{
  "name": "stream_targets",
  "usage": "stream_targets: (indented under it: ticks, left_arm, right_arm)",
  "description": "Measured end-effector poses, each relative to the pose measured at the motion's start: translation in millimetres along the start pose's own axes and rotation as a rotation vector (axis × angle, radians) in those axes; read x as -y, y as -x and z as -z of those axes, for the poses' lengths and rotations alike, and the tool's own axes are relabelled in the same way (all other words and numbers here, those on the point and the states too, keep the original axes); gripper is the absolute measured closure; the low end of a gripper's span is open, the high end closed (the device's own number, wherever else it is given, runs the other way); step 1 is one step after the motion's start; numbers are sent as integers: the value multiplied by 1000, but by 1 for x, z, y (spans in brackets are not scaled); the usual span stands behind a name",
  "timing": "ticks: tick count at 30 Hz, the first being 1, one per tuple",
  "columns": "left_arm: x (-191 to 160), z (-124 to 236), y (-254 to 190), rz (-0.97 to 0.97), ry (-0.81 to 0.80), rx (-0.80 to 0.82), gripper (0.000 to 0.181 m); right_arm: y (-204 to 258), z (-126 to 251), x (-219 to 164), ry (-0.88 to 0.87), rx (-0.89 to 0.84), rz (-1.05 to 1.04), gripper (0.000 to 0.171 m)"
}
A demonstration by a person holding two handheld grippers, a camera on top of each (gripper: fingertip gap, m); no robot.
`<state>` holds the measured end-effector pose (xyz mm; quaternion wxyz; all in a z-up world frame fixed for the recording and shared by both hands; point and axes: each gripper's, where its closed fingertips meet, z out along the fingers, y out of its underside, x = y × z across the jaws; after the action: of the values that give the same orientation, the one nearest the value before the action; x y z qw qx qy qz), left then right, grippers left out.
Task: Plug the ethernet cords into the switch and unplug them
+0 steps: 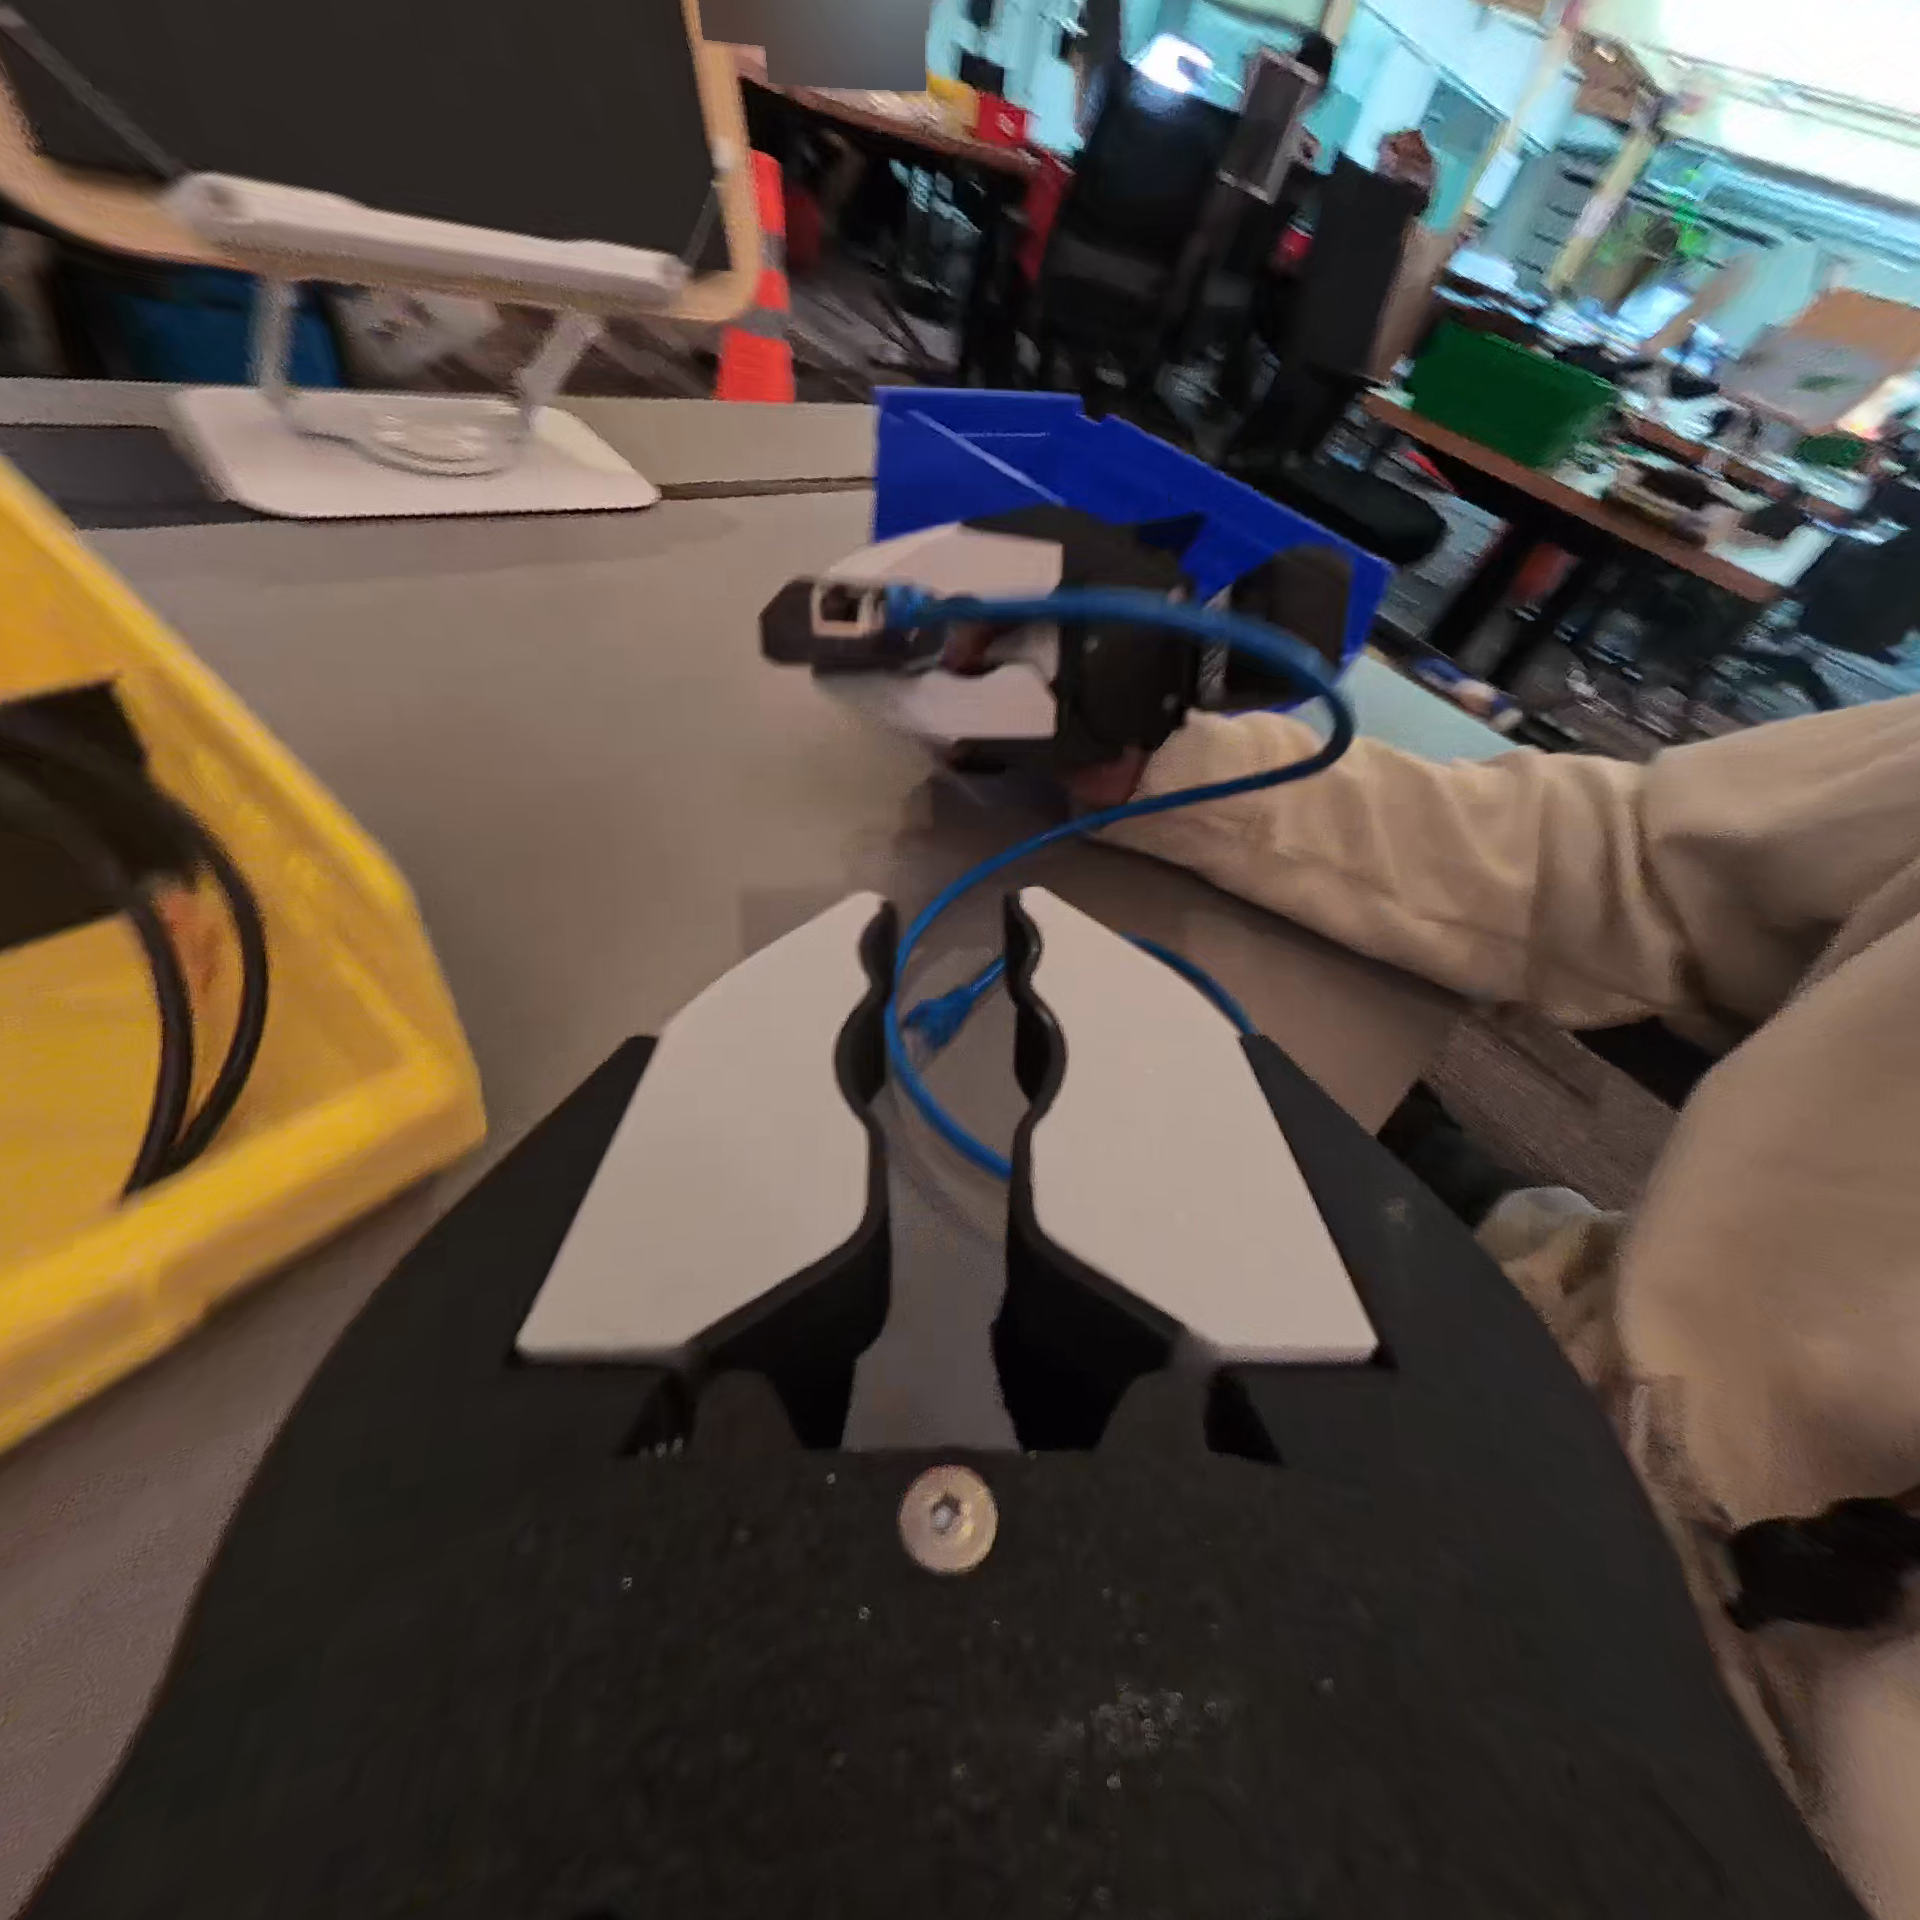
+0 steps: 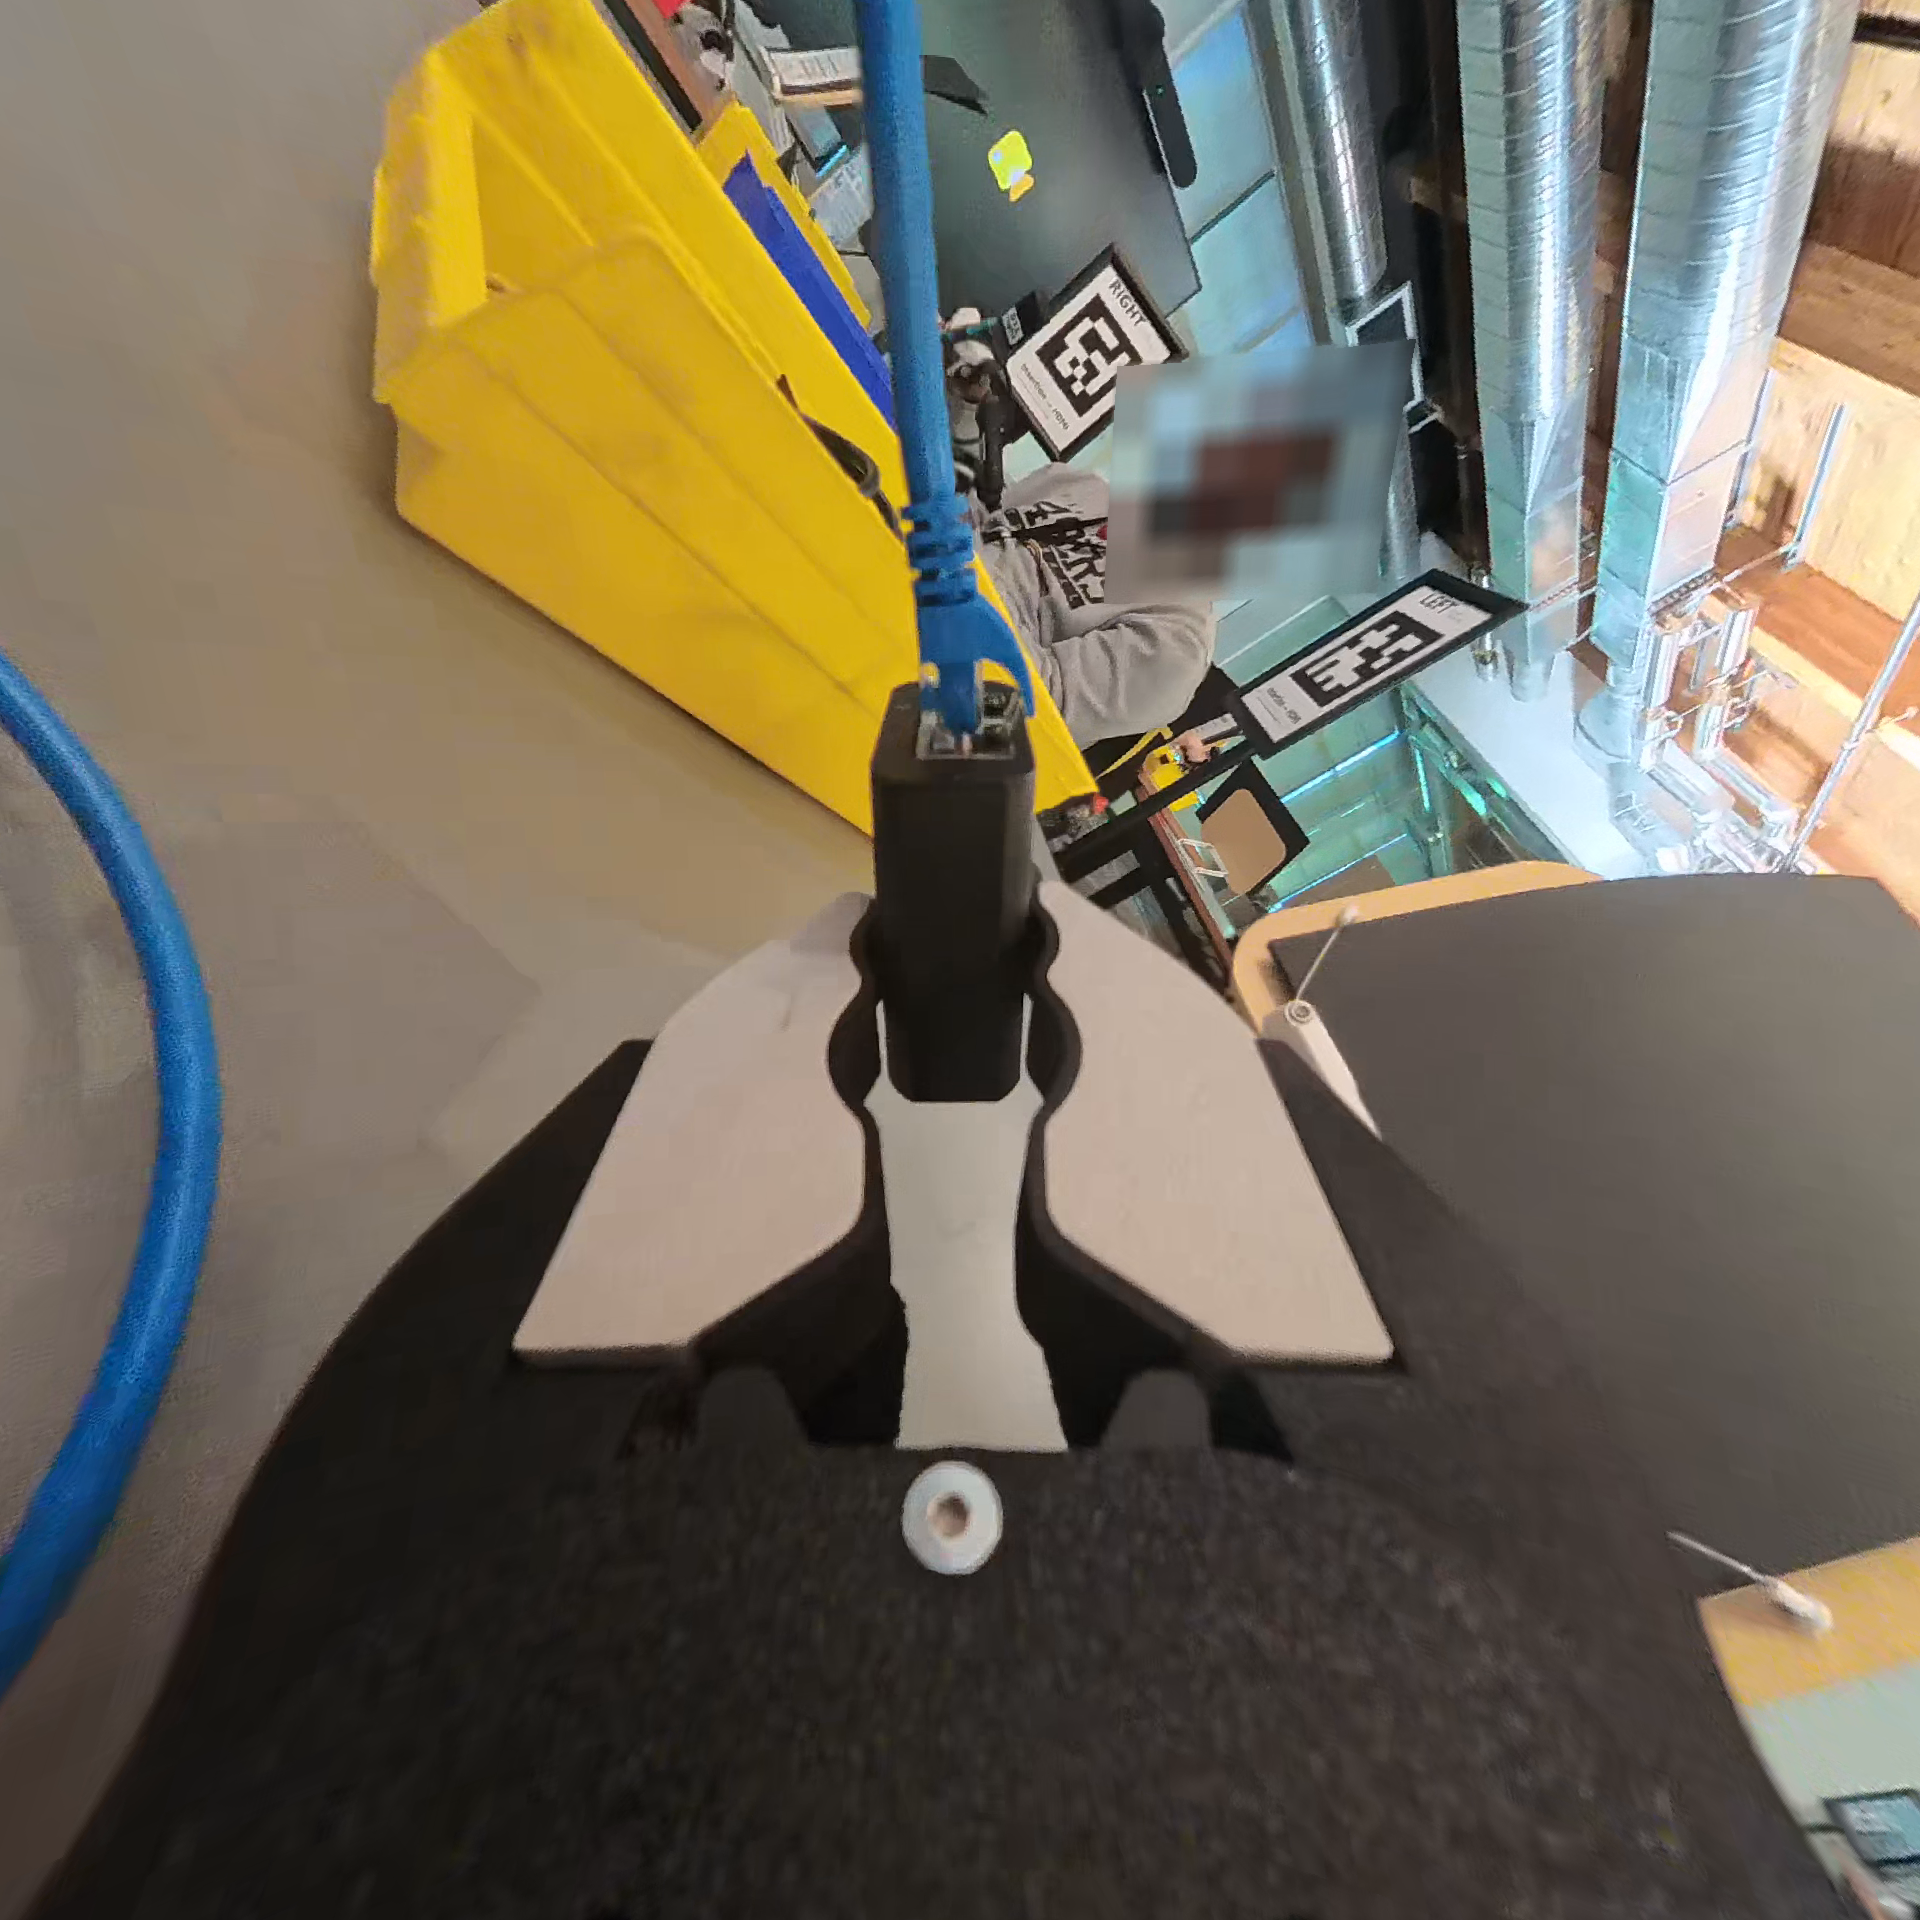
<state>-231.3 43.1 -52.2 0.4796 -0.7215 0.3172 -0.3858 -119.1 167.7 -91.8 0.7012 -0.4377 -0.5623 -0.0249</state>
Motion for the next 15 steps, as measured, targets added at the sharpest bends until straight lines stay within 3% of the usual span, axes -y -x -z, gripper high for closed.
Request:
stream_targets:
  ticks: [3, 4, 13, 15]
  left_arm:
    - [-40, 15, 1, 54, -26, 93, 154]
    - [-46, 16, 2, 91, -12, 103, 143]
    - [-60, 10, 24, 102, 79, 140, 142]
    - [-55, 12, 42, 120, 73, 213, 141]
  right_arm:
    - [-4, 0, -2, 4, -14, -25, 147]
    - [-4, 0, -3, 12, -14, -27, 147]
    - [5, -3, -4, 33, 17, 21, 147]
    - [7, -5, -4, 41, 25, 33, 147]
